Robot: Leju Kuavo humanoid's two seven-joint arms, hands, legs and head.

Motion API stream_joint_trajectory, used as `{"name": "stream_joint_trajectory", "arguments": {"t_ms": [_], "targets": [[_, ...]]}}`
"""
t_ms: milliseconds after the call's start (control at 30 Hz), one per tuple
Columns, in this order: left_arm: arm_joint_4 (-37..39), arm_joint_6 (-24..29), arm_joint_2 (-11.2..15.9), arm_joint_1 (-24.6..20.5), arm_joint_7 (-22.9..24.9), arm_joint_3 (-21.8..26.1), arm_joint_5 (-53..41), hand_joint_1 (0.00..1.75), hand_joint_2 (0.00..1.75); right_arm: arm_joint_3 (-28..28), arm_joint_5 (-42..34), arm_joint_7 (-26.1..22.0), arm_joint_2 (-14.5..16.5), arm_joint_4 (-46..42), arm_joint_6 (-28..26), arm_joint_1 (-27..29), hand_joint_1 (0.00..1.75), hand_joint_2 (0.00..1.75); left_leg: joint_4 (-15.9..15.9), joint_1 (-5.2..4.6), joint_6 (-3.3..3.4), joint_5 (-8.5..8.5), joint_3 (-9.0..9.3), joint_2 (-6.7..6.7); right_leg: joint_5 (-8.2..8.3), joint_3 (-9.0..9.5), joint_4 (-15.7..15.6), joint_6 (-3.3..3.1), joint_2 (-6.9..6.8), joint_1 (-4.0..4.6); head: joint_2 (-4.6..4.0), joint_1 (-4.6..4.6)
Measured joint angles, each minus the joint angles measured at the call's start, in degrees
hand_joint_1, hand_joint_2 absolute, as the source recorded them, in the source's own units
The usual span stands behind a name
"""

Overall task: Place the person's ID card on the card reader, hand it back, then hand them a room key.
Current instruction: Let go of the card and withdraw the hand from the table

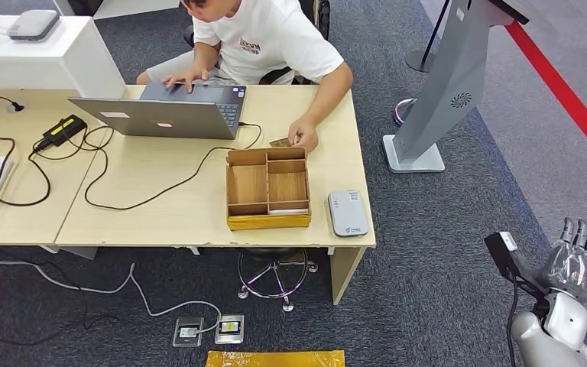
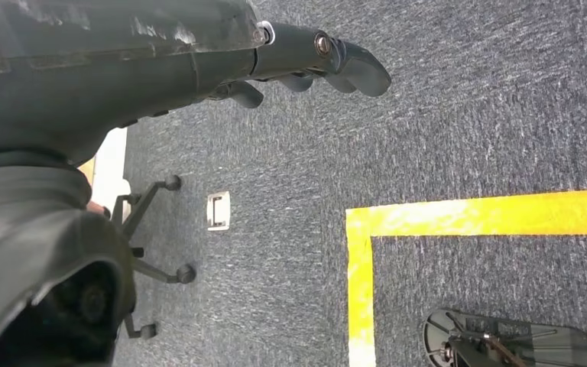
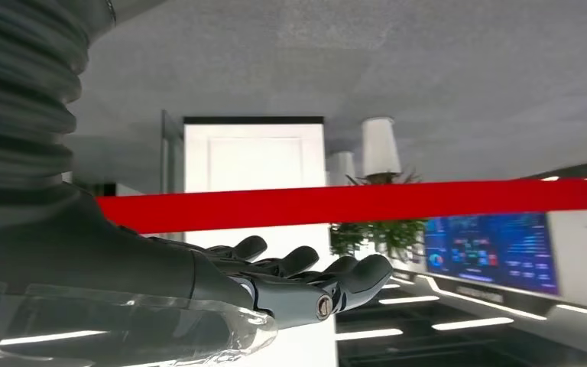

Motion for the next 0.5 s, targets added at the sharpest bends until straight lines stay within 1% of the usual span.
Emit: {"name": "stream_joint_trajectory", "arguments": {"t_ms": [67, 133, 233, 333, 500], "targets": [[-0.01, 0.00, -0.03, -0.03, -0.09, 0.01, 0.03, 0.00, 0.00, -2.45, 1.45, -1.89, 0.56, 1.96, 0.01, 0.16, 0.00, 1.75, 0.00, 0.00, 0.00, 0.00, 0.00, 0.01, 0.00, 0.00, 0.00, 0.00, 0.02, 0.00, 0.00, 0.00], [-0.03, 0.06, -0.07, -0.04, -0.14, 0.01, 0.04, 0.00, 0.00, -4.80, 2.94, -1.50, 1.48, 3.81, 0.01, 0.34, 0.00, 1.75, -0.01, 0.00, 0.00, 0.00, 0.00, 0.02, 0.00, 0.01, 0.00, 0.00, 0.04, 0.01, 0.00, 0.02], [-0.06, 0.18, -0.14, -0.06, -0.15, 0.01, 0.06, 0.00, 0.00, -6.85, 4.22, -0.64, 3.06, 5.75, 0.01, 0.78, 0.00, 1.75, -0.01, 0.00, -0.01, -0.01, 0.01, 0.11, 0.00, -0.02, 0.00, 0.00, 0.12, 0.00, 0.00, -0.01], [-0.15, 0.26, -0.15, -0.09, -0.16, 0.01, 0.02, 0.00, 0.00, -9.31, 6.33, -1.24, 4.50, 7.94, 0.05, 0.89, 0.00, 1.75, -0.01, 0.02, -0.01, -0.01, 0.01, 0.14, 0.00, -0.01, 0.00, 0.00, 0.11, 0.02, 0.00, 0.02], [-0.32, 0.36, -0.13, -0.04, -0.23, 0.33, -0.02, 0.00, 0.00, -15.80, 8.52, -1.81, 7.92, 12.13, 0.05, 1.08, 0.00, 1.75, -0.02, 0.04, -0.01, -0.01, 0.00, 0.14, -0.01, -0.02, 0.00, -0.01, 0.09, 0.04, 0.00, 0.00]]}}
